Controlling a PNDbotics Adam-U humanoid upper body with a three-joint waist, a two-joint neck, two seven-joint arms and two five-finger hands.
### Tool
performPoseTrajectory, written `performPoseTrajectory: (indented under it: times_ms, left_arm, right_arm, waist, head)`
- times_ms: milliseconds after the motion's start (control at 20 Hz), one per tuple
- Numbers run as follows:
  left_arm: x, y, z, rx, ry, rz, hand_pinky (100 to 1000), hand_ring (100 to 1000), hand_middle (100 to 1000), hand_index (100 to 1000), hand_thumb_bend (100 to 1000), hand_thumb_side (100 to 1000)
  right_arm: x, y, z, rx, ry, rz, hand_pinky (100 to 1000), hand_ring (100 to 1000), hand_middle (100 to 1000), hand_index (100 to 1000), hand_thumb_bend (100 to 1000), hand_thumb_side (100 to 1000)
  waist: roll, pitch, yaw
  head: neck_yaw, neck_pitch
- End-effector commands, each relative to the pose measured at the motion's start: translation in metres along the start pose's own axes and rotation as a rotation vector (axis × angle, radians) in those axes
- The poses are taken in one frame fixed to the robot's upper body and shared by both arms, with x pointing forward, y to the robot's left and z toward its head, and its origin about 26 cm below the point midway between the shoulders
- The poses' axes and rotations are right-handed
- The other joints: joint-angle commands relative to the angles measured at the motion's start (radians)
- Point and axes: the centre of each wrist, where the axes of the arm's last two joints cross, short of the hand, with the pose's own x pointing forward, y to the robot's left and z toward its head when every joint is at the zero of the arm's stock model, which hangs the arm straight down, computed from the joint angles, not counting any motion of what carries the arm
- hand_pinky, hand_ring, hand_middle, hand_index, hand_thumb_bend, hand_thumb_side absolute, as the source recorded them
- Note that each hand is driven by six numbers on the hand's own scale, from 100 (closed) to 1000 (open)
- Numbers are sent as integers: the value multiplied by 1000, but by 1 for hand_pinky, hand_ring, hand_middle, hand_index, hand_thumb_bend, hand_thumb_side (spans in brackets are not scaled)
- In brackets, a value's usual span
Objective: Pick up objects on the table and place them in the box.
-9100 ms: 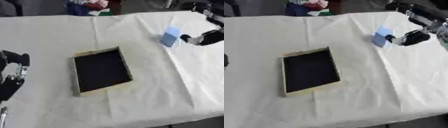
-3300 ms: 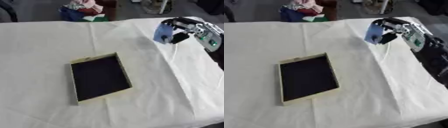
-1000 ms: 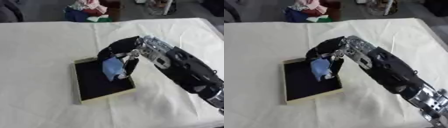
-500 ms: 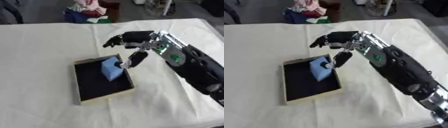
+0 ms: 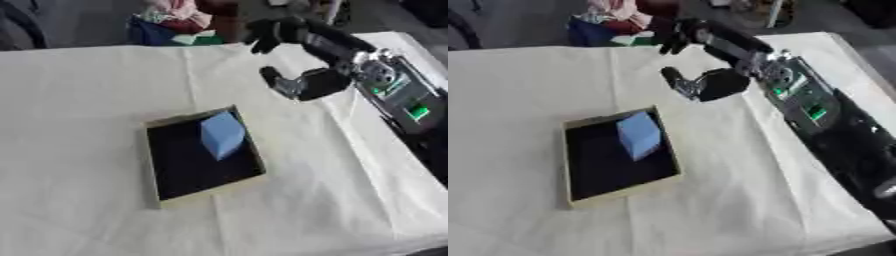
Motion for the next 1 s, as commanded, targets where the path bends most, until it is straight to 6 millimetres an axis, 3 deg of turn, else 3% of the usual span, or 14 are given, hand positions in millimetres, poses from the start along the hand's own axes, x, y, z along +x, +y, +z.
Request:
performPoseTrajectory:
  times_ms: [50,400,750,1000]
  left_arm:
    - [1,8,-2,58,-3,17,697,524,515,626,406,647]
    - [-10,12,4,79,40,28,702,530,526,665,414,651]
    - [-14,9,8,63,56,34,706,536,536,673,418,654]
    - [-15,8,11,58,65,37,707,536,536,665,418,654]
  right_arm:
    - [14,-9,3,-178,-72,-24,738,759,765,957,100,410]
    - [7,8,14,-374,-93,-100,721,745,742,936,100,421]
    - [5,30,13,-400,-74,-172,710,736,730,926,100,433]
    - [4,45,12,-392,-56,-227,701,727,718,915,100,446]
  waist:
    - [2,-14,-12]
    - [6,-8,-44]
    - [7,-1,-58]
    - [9,0,-61]
  head:
    - [25,7]
    - [46,18]
    - [71,39]
    - [117,51]
